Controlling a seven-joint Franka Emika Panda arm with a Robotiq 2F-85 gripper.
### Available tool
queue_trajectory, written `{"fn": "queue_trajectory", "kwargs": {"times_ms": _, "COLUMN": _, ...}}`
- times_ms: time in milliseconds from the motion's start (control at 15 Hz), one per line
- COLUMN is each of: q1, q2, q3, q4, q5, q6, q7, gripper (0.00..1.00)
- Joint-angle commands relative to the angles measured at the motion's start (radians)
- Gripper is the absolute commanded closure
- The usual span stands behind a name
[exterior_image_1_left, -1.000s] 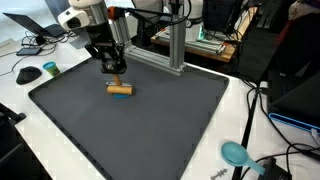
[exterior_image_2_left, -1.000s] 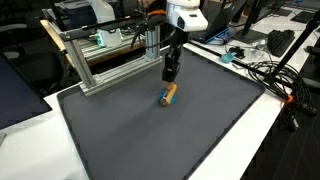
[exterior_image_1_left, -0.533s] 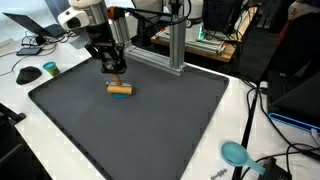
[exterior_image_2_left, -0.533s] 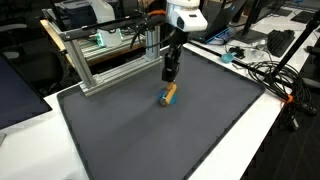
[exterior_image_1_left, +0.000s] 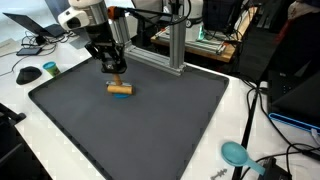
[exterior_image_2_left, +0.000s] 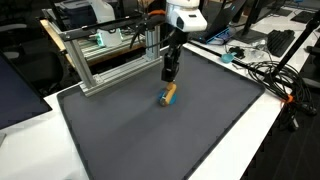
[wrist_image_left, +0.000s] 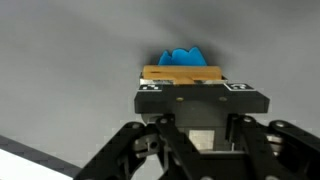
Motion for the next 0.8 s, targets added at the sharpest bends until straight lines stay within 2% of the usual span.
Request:
{"fn": "queue_trajectory", "kwargs": {"times_ms": 0, "q1": -0.010, "q2": 0.046, "q3": -0.017, "q4": -0.065, "q5": -0.043, "q6": -0.035, "q7": 0.004, "gripper": 0.78}}
{"fn": "queue_trajectory", "kwargs": {"times_ms": 733, "q1": -0.014, "q2": 0.036, "q3": -0.012, "q4": -0.056, "q5": -0.039, "q6": -0.061, "q7": -0.015, "gripper": 0.78}}
